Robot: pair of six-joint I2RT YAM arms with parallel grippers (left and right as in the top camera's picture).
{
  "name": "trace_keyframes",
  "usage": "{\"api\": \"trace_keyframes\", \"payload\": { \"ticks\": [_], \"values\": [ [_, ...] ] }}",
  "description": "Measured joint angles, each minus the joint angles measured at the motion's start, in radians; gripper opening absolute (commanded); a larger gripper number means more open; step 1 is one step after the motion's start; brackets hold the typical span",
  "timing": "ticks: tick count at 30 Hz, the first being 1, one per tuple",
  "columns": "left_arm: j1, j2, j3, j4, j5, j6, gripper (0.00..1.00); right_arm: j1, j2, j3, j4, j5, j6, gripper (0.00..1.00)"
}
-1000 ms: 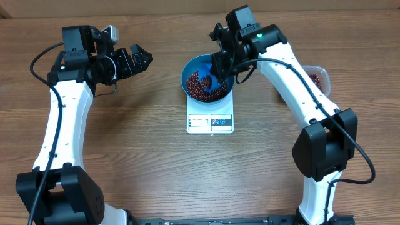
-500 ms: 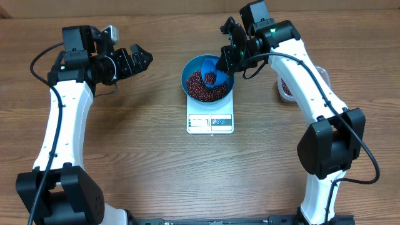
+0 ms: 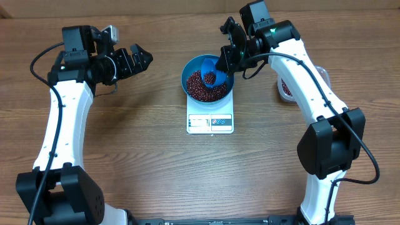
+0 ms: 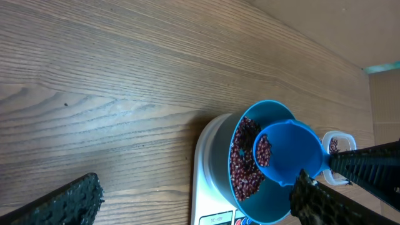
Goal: Scoop item into bowl and weigh 150g on scale
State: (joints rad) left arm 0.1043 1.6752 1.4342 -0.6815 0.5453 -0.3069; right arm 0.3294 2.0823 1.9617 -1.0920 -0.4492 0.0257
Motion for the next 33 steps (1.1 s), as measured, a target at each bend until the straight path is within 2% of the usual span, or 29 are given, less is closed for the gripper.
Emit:
{"api": "trace_keyframes", "payload": {
  "ticks": [8,16,25,33],
  "values": [
    [0.000,0.000,0.000,0.000,0.000,0.000,1.00,0.000,-0.021,0.006,0.014,0.001,-0.021,0.04],
    [0.000,0.000,0.000,0.000,0.000,0.000,1.00,0.005,-0.107,0.034,-0.030,0.008,-0.158,0.04],
    [0.000,0.000,0.000,0.000,0.000,0.000,1.00,0.056,-0.116,0.037,-0.059,0.174,-0.224,0.04],
    [0.000,0.000,0.000,0.000,0.000,0.000,1.00,0.085,-0.116,0.037,-0.060,0.243,-0.237,0.04]
  ]
}}
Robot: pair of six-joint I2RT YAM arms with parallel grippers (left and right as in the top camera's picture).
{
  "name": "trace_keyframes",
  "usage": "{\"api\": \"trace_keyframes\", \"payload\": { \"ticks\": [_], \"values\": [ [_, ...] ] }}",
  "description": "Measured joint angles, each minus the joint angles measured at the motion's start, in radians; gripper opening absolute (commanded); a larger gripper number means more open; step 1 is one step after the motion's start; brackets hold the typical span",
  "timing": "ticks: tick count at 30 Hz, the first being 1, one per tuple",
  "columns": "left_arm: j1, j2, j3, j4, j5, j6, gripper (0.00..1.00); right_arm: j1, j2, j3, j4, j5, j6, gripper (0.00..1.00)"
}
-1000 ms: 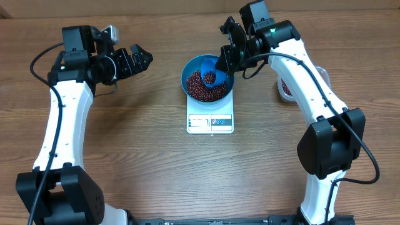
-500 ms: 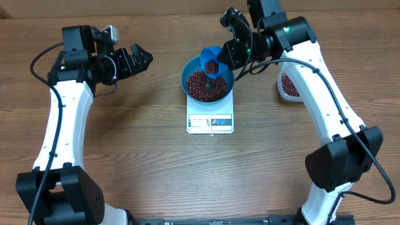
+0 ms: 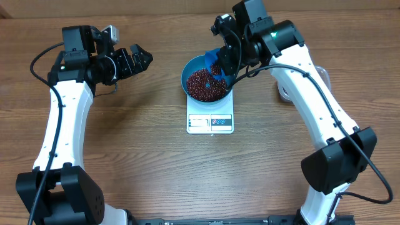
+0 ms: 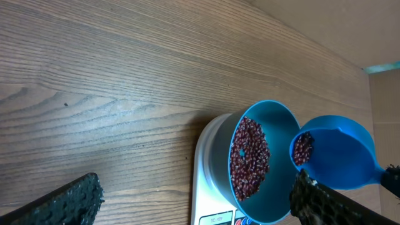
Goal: Scoop item into bowl and weigh 150g on scale
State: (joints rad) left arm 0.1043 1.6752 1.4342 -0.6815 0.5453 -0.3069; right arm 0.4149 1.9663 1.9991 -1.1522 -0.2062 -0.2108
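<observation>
A blue bowl [image 3: 205,85] [image 4: 256,156] holding red beans stands on the white scale [image 3: 210,122] [image 4: 209,187] at the table's middle back. My right gripper [image 3: 225,57] is shut on a blue scoop [image 3: 214,60] [image 4: 334,159], which is held above the bowl's far right rim. The scoop is tilted and has a small heap of beans in it. My left gripper [image 3: 136,60] [image 4: 194,203] hangs open and empty, well to the left of the bowl.
A clear tub [image 3: 282,94] sits right of the scale, mostly hidden behind my right forearm. Bare wooden tabletop [image 3: 125,144] lies in front of and left of the scale.
The scoop was over the middle of the bowl. Now it is back at the far right rim, still carrying some beans. The left arm has not moved.
</observation>
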Motion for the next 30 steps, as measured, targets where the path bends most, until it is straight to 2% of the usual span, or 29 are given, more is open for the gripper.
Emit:
{"api": "trace_keyframes", "payload": {
  "ticks": [13,30],
  "values": [
    [0.000,0.000,0.000,0.000,0.000,0.000,1.00,0.066,0.000,0.000,0.003,0.135,0.000,0.04],
    [0.000,0.000,0.000,0.000,0.000,0.000,0.99,0.079,0.000,0.000,0.015,0.185,-0.023,0.04]
  ]
}}
